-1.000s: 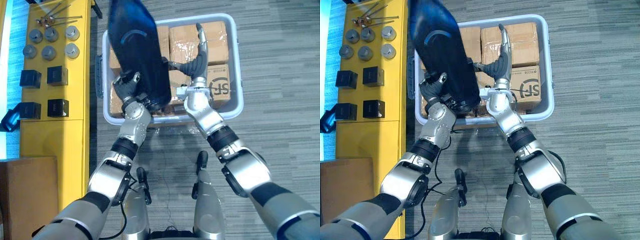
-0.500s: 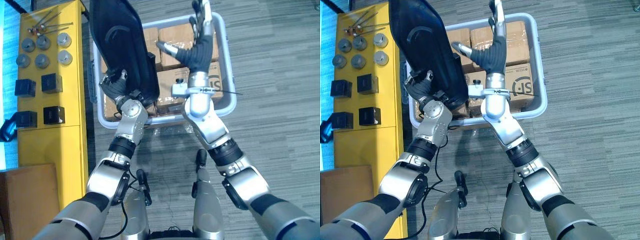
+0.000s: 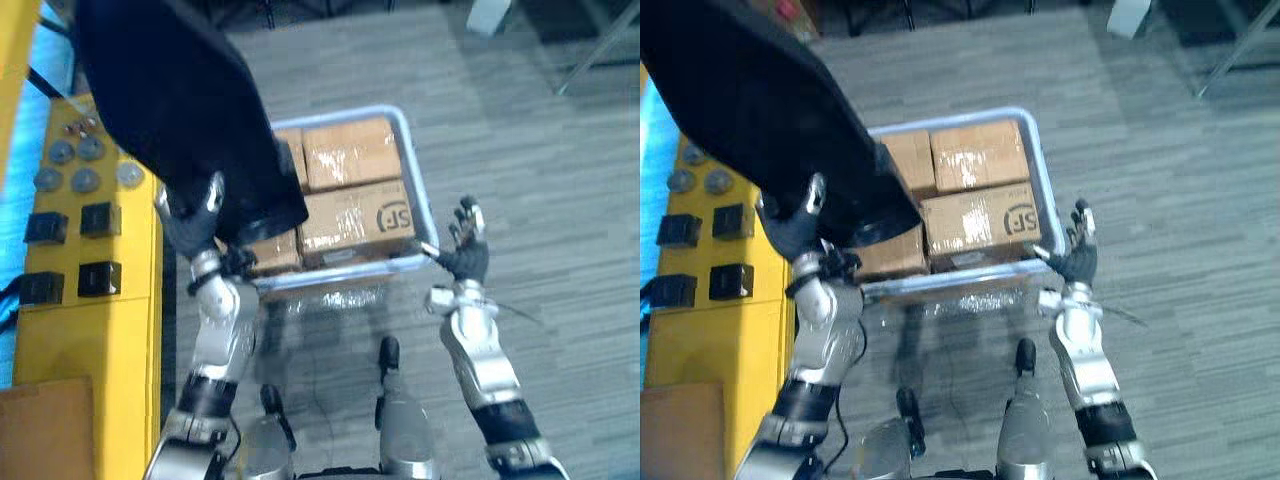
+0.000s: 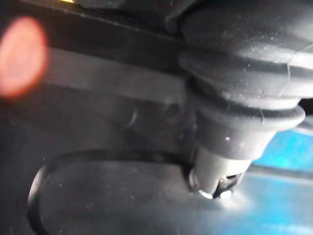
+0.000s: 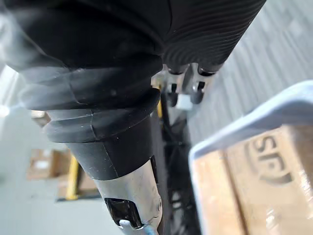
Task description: Walk over and take plastic housings, then place them on the shelf
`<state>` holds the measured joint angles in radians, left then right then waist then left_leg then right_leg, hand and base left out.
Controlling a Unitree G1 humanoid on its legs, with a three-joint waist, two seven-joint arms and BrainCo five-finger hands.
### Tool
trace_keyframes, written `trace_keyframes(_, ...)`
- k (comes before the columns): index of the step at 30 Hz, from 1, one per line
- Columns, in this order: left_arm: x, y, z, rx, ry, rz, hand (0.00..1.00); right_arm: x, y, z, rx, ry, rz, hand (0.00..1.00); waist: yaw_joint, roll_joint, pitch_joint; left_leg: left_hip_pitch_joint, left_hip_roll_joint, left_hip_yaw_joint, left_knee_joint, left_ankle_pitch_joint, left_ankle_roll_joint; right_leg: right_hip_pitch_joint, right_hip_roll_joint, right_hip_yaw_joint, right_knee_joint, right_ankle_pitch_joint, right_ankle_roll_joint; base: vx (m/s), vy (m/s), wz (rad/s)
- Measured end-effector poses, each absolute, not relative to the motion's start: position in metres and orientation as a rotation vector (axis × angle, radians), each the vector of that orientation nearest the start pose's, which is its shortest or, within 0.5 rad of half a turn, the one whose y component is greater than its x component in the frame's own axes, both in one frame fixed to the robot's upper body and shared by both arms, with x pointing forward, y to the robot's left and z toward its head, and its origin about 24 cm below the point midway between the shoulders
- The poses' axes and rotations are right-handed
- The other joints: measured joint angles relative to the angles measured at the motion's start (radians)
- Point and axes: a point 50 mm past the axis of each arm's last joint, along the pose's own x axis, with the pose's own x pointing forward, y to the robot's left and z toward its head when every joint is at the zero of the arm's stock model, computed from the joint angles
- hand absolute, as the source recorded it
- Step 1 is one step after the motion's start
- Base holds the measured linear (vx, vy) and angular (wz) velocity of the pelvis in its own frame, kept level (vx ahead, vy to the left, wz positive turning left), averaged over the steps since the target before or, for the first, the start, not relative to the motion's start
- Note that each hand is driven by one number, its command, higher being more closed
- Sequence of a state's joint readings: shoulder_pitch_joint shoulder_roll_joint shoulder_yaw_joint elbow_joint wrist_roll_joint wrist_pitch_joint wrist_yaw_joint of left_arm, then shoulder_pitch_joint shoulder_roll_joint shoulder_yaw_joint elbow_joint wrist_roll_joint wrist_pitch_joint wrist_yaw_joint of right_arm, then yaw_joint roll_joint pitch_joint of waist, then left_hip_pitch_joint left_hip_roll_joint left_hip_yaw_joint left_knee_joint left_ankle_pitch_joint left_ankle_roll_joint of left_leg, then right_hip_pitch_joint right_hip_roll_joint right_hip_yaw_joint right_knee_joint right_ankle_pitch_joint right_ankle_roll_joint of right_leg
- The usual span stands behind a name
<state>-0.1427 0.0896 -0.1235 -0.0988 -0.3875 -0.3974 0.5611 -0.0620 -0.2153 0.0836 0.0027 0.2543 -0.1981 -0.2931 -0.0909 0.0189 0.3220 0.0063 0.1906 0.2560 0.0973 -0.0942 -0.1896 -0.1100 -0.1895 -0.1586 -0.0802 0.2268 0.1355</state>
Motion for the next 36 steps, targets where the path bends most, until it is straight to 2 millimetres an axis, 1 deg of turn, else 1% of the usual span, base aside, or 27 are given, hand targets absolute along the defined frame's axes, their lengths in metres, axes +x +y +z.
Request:
trace_keyframes(1, 0.252, 0.156, 0.113, -0.491, -0.455, 0.359, 1.0, 0.255, -0.182, 0.069, 0.101, -0.215, -0.194, 0.0, 0.006, 0.0, -0.025, 0.018, 0.0, 0.0, -0.008, 0.0, 0.0, 0.02, 0.0, -0.005, 0.0, -0.004, 0.002, 0.07, 0.017, 0.07)
trace_keyframes(2, 0.249, 0.153, 0.11, -0.489, -0.446, 0.331, 1.0, 0.251, -0.182, 0.066, 0.108, -0.209, -0.196, 0.0, 0.012, 0.002, -0.041, 0.028, 0.0, 0.001, -0.015, 0.0, 0.0, 0.026, 0.0, -0.007, 0.0, -0.005, 0.004, 0.04, 0.019, 0.03)
trace_keyframes(3, 0.246, 0.148, 0.106, -0.472, -0.432, 0.281, 1.0, 0.246, -0.182, 0.06, 0.122, -0.19, -0.203, 0.0, 0.023, 0.003, -0.078, 0.032, -0.001, 0.002, -0.02, 0.0, 0.0, 0.029, -0.001, -0.012, 0.0, -0.006, 0.005, 0.04, 0.015, 0.06)
trace_keyframes(4, 0.245, 0.148, 0.104, -0.458, -0.431, 0.238, 1.0, 0.243, -0.18, 0.057, 0.149, -0.176, -0.196, 0.0, 0.026, 0.001, -0.097, 0.045, -0.001, -0.002, -0.022, 0.0, 0.0, 0.041, -0.001, -0.024, 0.0, -0.007, 0.005, 0.05, 0.012, 0.07)
trace_keyframes(7, 0.243, 0.152, 0.102, -0.428, -0.434, 0.199, 1.0, 0.243, -0.175, 0.055, 0.187, -0.171, -0.189, 0.0, 0.031, 0.003, -0.116, 0.076, -0.001, -0.001, -0.03, -0.001, 0.0, 0.07, -0.001, -0.031, -0.001, -0.007, 0.006, -0.01, 0.005, 0.01)
trace_keyframes(9, 0.239, 0.157, 0.094, -0.396, -0.402, 0.183, 1.0, 0.239, -0.174, 0.051, 0.193, -0.152, -0.181, 0.0, 0.045, 0.005, -0.154, 0.085, -0.001, 0.001, -0.035, -0.001, 0.001, 0.077, -0.001, -0.036, -0.001, -0.02, 0.006, -0.02, 0.0, -0.01)
trace_keyframes(10, 0.238, 0.158, 0.092, -0.389, -0.394, 0.181, 1.0, 0.238, -0.175, 0.049, 0.193, -0.146, -0.181, 0.0, 0.049, 0.007, -0.161, 0.086, -0.001, 0.001, -0.035, -0.001, 0.001, 0.078, -0.001, -0.037, -0.001, -0.02, 0.005, 0.0, 0.0, 0.0)
trace_keyframes(13, 0.227, 0.167, 0.078, -0.362, -0.341, 0.198, 1.0, 0.234, -0.176, 0.044, 0.214, -0.123, -0.185, 0.0, 0.051, 0.024, -0.179, 0.101, 0.001, -0.005, -0.037, 0.0, -0.001, 0.098, -0.002, -0.052, -0.001, -0.024, 0.004, -0.01, 0.0, 0.07)
trace_keyframes(15, 0.222, 0.173, 0.073, -0.355, -0.32, 0.221, 1.0, 0.231, -0.177, 0.039, 0.227, -0.103, -0.181, 0.0, 0.051, 0.027, -0.189, 0.101, 0.001, -0.024, -0.039, 0.001, -0.001, 0.111, -0.002, -0.069, -0.001, -0.029, 0.003, -0.01, 0.0, 0.23)
trace_keyframes(17, 0.216, 0.183, 0.074, -0.343, -0.322, 0.256, 1.0, 0.229, -0.175, 0.033, 0.238, -0.077, -0.174, 0.0, 0.055, 0.024, -0.201, 0.098, 0.003, -0.037, -0.052, 0.007, 0.0, 0.113, -0.002, -0.085, -0.001, -0.032, 0.0, -0.01, -0.007, 0.22)
trace_keyframes(18, 0.211, 0.191, 0.077, -0.336, -0.34, 0.291, 1.0, 0.229, -0.174, 0.031, 0.242, -0.068, -0.161, 0.0, 0.065, 0.022, -0.203, 0.096, 0.002, -0.046, -0.058, 0.014, -0.001, 0.115, -0.002, -0.094, -0.001, -0.033, -0.001, 0.0, -0.006, 0.15)
trace_keyframes(21, 0.202, 0.203, 0.082, -0.338, -0.368, 0.366, 1.0, 0.229, -0.168, 0.029, 0.243, -0.055, -0.122, 0.0, 0.085, 0.023, -0.205, 0.096, 0.002, -0.085, -0.062, 0.02, -0.001, 0.143, -0.005, -0.136, -0.001, -0.043, -0.001, 0.0, -0.001, 0.38)
trace_keyframes(22, 0.197, 0.208, 0.083, -0.34, -0.376, 0.409, 1.0, 0.23, -0.163, 0.027, 0.245, -0.046, -0.095, 0.0, 0.099, 0.023, -0.212, 0.093, 0.002, -0.103, -0.065, 0.023, -0.003, 0.152, -0.007, -0.155, -0.001, -0.047, 0.0, 0.01, 0.001, 0.43)
trace_keyframes(23, 0.194, 0.211, 0.084, -0.338, -0.378, 0.429, 1.0, 0.23, -0.159, 0.026, 0.246, -0.039, -0.08, 0.0, 0.107, 0.021, -0.221, 0.084, 0.002, -0.112, -0.064, 0.024, -0.002, 0.152, -0.007, -0.165, -0.001, -0.049, 0.0, 0.02, 0.003, 0.5)
trace_keyframes(24, 0.188, 0.217, 0.085, -0.328, -0.381, 0.468, 1.0, 0.232, -0.151, 0.023, 0.245, -0.019, -0.043, 0.0, 0.118, 0.018, -0.235, 0.063, 0.001, -0.139, -0.062, 0.029, -0.005, 0.152, -0.01, -0.19, -0.001, -0.051, 0.002, 0.04, 0.005, 0.56)
trace_keyframes(25, 0.183, 0.223, 0.086, -0.316, -0.384, 0.503, 1.0, 0.236, -0.143, 0.021, 0.244, -0.003, -0.01, 0.0, 0.136, 0.015, -0.238, 0.056, -0.002, -0.164, -0.062, 0.033, -0.005, 0.16, -0.013, -0.216, -0.001, -0.052, 0.003, 0.05, 0.008, 0.58)
trace_keyframes(26, 0.181, 0.225, 0.086, -0.308, -0.38, 0.521, 1.0, 0.238, -0.139, 0.02, 0.242, 0.007, 0.008, 0.0, 0.146, 0.014, -0.238, 0.054, -0.002, -0.173, -0.062, 0.036, -0.004, 0.166, -0.014, -0.227, -0.001, -0.052, 0.003, 0.03, 0.012, 0.65)
trace_keyframes(27, 0.172, 0.233, 0.084, -0.286, -0.361, 0.579, 1.0, 0.243, -0.126, 0.019, 0.228, 0.023, 0.054, 0.0, 0.171, 0.011, -0.244, 0.042, -0.006, -0.204, -0.059, 0.038, -0.003, 0.179, -0.017, -0.258, -0.001, -0.052, 0.003, 0.02, 0.013, 0.48)
trace_keyframes(28, 0.168, 0.235, 0.083, -0.281, -0.352, 0.601, 1.0, 0.245, -0.122, 0.019, 0.226, 0.025, 0.064, 0.0, 0.186, 0.01, -0.245, 0.041, -0.008, -0.213, -0.059, 0.038, -0.003, 0.184, -0.019, -0.267, -0.001, -0.053, 0.005, 0.01, 0.02, 0.51)
trace_keyframes(29, 0.16, 0.24, 0.079, -0.269, -0.332, 0.638, 1.0, 0.248, -0.113, 0.02, 0.218, 0.024, 0.091, 0.0, 0.206, 0.006, -0.247, 0.038, -0.009, -0.224, -0.058, 0.038, -0.003, 0.192, -0.021, -0.285, -0.001, -0.056, 0.006, 0.0, 0.018, 0.3)
trace_keyframes(31, 0.15, 0.247, 0.075, -0.243, -0.302, 0.678, 1.0, 0.253, -0.104, 0.024, 0.221, 0.014, 0.102, 0.0, 0.228, 0.003, -0.249, 0.026, -0.014, -0.248, -0.055, 0.038, -0.002, 0.202, -0.023, -0.311, -0.001, -0.065, 0.007, 0.0, 0.016, 0.36)
trace_keyframes(32, 0.143, 0.253, 0.071, -0.229, -0.278, 0.71, 1.0, 0.256, -0.099, 0.029, 0.237, -0.002, 0.11, 0.0, 0.25, 0.003, -0.249, 0.024, -0.015, -0.259, -0.057, 0.039, 0.002, 0.207, -0.024, -0.324, -0.001, -0.07, 0.008, 0.0, 0.017, 0.41)
trace_keyframes(33, 0.134, 0.257, 0.067, -0.226, -0.254, 0.753, 1.0, 0.259, -0.095, 0.033, 0.239, -0.017, 0.127, 0.0, 0.258, 0.003, -0.249, 0.023, -0.017, -0.274, -0.057, 0.039, 0.003, 0.217, -0.025, -0.34, -0.001, -0.077, 0.011, 0.0, 0.016, 0.33)
trace_keyframes(34, 0.13, 0.259, 0.065, -0.223, -0.244, 0.772, 1.0, 0.26, -0.095, 0.034, 0.238, -0.022, 0.132, 0.0, 0.263, 0.002, -0.25, 0.023, -0.018, -0.279, -0.057, 0.039, 0.003, 0.222, -0.026, -0.35, -0.001, -0.081, 0.012, 0.01, 0.011, 0.34)
trace_keyframes(35, 0.124, 0.261, 0.062, -0.231, -0.227, 0.798, 1.0, 0.262, -0.094, 0.037, 0.238, -0.033, 0.136, 0.0, 0.274, 0.003, -0.25, 0.022, -0.019, -0.295, -0.054, 0.038, 0.005, 0.236, -0.026, -0.367, -0.001, -0.085, 0.013, 0.0, 0.008, 0.52)
trace_keyframes(36, 0.119, 0.261, 0.059, -0.248, -0.213, 0.809, 1.0, 0.263, -0.095, 0.038, 0.234, -0.036, 0.137, 0.0, 0.281, 0.004, -0.25, 0.002, -0.026, -0.326, -0.046, 0.038, 0.007, 0.252, -0.029, -0.402, -0.001, -0.09, 0.016, 0.0, 0.007, 0.69)
